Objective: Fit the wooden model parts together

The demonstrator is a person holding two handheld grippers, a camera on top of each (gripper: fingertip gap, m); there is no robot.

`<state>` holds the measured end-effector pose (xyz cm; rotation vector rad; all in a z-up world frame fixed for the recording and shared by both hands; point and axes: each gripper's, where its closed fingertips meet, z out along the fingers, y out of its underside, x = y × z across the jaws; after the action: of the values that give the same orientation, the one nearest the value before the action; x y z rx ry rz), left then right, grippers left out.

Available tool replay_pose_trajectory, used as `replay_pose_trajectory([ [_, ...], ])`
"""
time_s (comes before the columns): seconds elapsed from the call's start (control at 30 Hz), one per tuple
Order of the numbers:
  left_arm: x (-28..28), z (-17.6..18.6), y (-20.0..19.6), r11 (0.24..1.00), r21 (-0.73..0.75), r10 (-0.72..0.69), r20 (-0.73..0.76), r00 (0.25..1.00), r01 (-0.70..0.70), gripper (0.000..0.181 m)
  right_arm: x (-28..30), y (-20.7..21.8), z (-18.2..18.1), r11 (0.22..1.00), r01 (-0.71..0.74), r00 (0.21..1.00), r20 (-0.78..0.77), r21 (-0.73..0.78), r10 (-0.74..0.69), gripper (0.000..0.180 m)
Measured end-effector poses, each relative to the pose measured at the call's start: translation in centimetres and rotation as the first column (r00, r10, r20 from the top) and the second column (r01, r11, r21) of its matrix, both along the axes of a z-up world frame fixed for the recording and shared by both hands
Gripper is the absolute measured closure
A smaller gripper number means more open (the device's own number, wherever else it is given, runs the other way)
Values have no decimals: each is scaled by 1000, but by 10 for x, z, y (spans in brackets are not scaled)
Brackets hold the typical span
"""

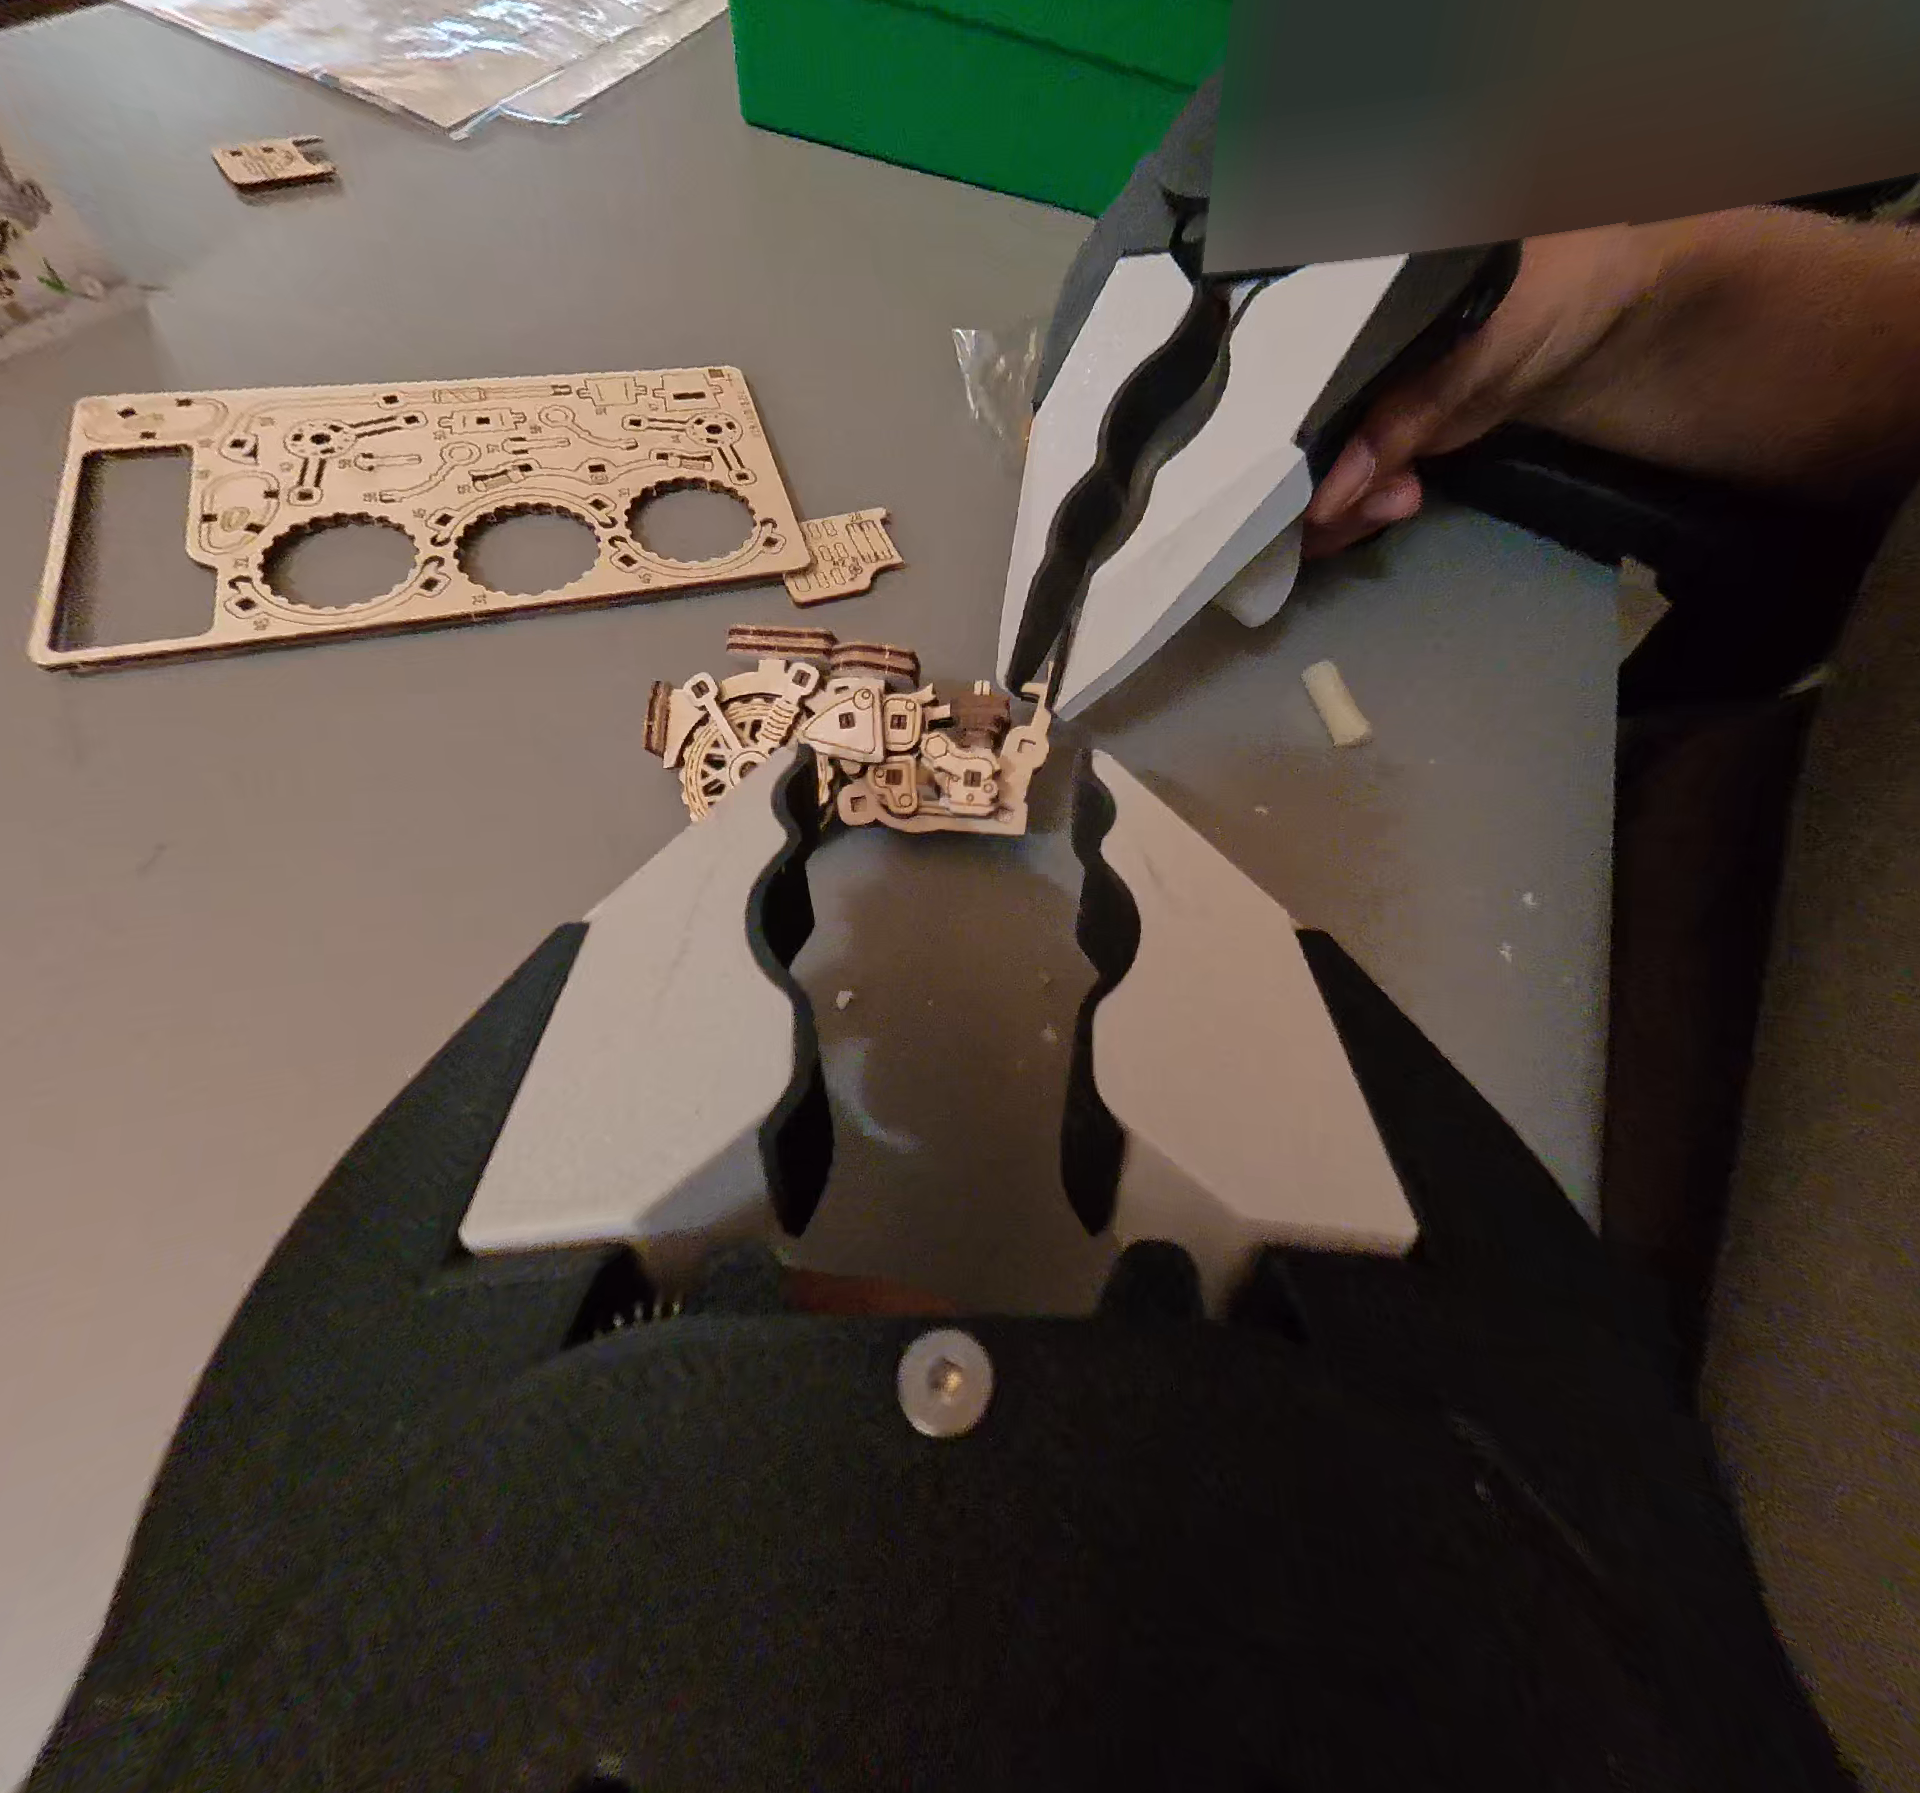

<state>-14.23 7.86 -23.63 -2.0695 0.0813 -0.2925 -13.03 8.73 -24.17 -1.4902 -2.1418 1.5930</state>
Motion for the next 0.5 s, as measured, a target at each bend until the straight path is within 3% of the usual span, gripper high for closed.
replay_pose_trajectory([
  [0.2, 3, -6, 0, 999, 2, 38, -260, 965, -39, 127, 0, -6, 2, 1000, 3, 1000, -13, 24, -3, 173],
  [0.27, 1, -9, 0, 999, 18, 53, -415, 908, -50, 123, 0, -7, 4, 1000, 9, 1000, -9, -5, -10, 173],
  [0.37, -1, -13, 0, 998, 49, 53, -644, 763, -28, 124, 0, -9, 10, 997, 17, 1000, 2, -77, -17, 173],
  [0.43, -3, -11, 1, 997, 80, 73, -728, 682, -22, 128, 0, -11, 14, 992, 15, 1000, 11, -126, -14, 173],
  [0.5, -3, -9, 3, 995, 95, 83, -753, 653, -16, 131, 0, -12, 17, 987, 15, 1000, 17, -159, -12, 173],
])
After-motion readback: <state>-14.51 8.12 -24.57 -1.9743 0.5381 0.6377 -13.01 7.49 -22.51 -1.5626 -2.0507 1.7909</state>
